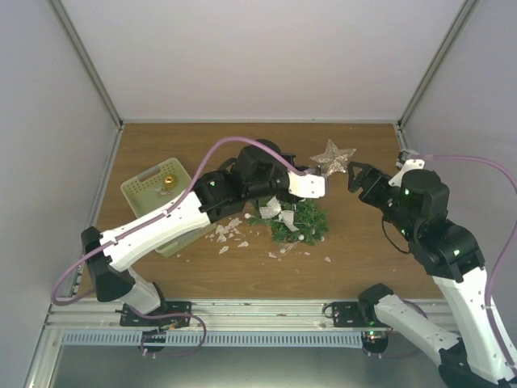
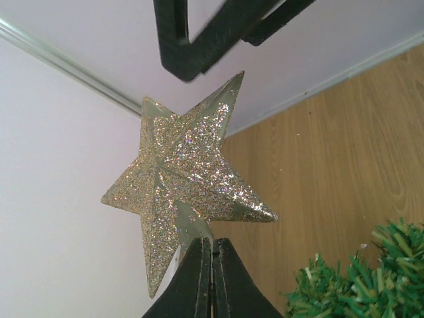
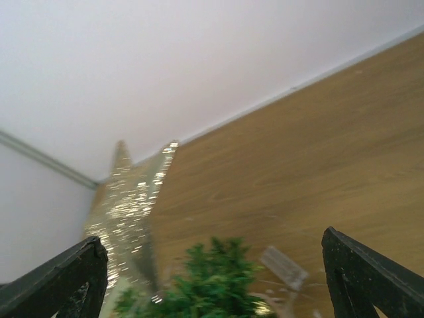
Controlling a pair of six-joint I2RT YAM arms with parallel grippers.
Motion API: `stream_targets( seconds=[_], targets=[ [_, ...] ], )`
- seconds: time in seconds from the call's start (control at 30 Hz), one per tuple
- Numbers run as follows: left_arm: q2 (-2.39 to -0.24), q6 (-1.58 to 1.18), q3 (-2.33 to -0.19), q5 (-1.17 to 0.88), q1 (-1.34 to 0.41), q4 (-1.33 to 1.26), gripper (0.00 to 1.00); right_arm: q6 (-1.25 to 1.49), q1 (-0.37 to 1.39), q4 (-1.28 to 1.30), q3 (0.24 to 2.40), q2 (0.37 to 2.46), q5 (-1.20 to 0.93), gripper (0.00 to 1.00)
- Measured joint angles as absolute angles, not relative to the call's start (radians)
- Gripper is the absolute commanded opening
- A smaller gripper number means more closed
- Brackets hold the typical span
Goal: Decorate the small christmas tree
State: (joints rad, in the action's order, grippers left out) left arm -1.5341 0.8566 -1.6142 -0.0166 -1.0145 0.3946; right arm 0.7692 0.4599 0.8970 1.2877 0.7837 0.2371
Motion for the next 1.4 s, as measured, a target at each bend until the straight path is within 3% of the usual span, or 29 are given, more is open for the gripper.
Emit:
stream_targets(
  seconds=[0.43, 0.77, 1.1, 1.4],
  targets=[
    [-1.436, 0.862, -1.545, -0.252, -0.802, 0.436, 0.00, 0.785, 0.422, 0.650, 1.272, 0.856, -0.143, 0.87],
    [-1.427, 0.895, -1.510, -0.406, -0.751, 0.477, 0.00, 0.767, 0.214, 0.580, 1.187, 0.937, -0.493, 0.82],
    [-1.428, 0.917, -1.523, -0.469, -0.750, 0.504, 0.00, 0.754, 0.196, 0.525, 1.185, 0.975, -0.674, 0.72],
    [-1.460, 0.917, -1.554, -0.502, -0.750, 0.499, 0.00, 0.736, 0.196, 0.514, 1.174, 0.988, -0.770, 0.53]
  ],
)
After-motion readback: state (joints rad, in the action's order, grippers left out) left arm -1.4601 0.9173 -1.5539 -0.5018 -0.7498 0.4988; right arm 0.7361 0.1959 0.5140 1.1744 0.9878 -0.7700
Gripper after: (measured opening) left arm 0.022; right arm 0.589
